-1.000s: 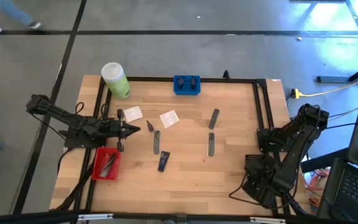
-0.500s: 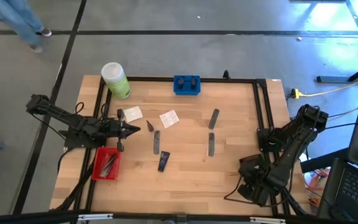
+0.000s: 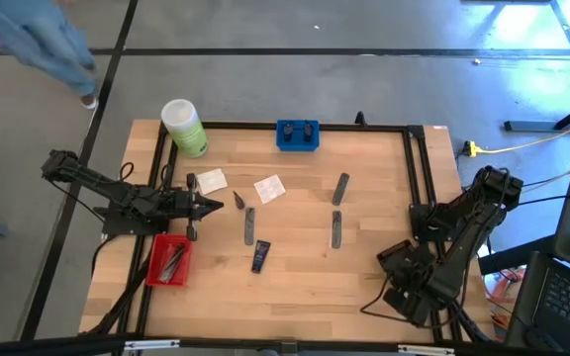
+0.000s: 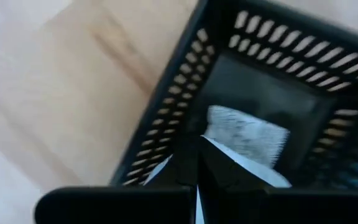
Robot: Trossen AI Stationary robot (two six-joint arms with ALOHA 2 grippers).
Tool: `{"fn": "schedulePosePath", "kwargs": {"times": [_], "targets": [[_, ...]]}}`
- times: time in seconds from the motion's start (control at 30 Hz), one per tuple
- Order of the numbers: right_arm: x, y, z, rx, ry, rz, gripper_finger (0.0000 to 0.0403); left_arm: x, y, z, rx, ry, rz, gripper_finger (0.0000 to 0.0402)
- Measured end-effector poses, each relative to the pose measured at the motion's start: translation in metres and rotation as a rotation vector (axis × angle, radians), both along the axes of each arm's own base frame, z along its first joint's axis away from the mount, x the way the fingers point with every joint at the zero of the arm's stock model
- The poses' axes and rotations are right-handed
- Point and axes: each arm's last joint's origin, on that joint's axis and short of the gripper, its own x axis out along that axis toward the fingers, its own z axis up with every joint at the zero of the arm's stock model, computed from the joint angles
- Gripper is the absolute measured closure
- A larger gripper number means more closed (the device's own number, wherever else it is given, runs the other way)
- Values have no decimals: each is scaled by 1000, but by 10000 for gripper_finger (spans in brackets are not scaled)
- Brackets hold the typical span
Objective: Pick & Place Travel size toiletries
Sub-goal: Put the white bandage pad into the black basket
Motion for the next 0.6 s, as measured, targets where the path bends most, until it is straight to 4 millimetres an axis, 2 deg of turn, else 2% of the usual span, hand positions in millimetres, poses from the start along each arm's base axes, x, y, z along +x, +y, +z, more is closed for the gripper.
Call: {"fn": "schedulePosePath", "kwargs": {"times": [0.6], "targets": [[5, -22, 4, -159, 59, -58, 403, 0, 0, 0, 0, 0, 0, 393]]}}
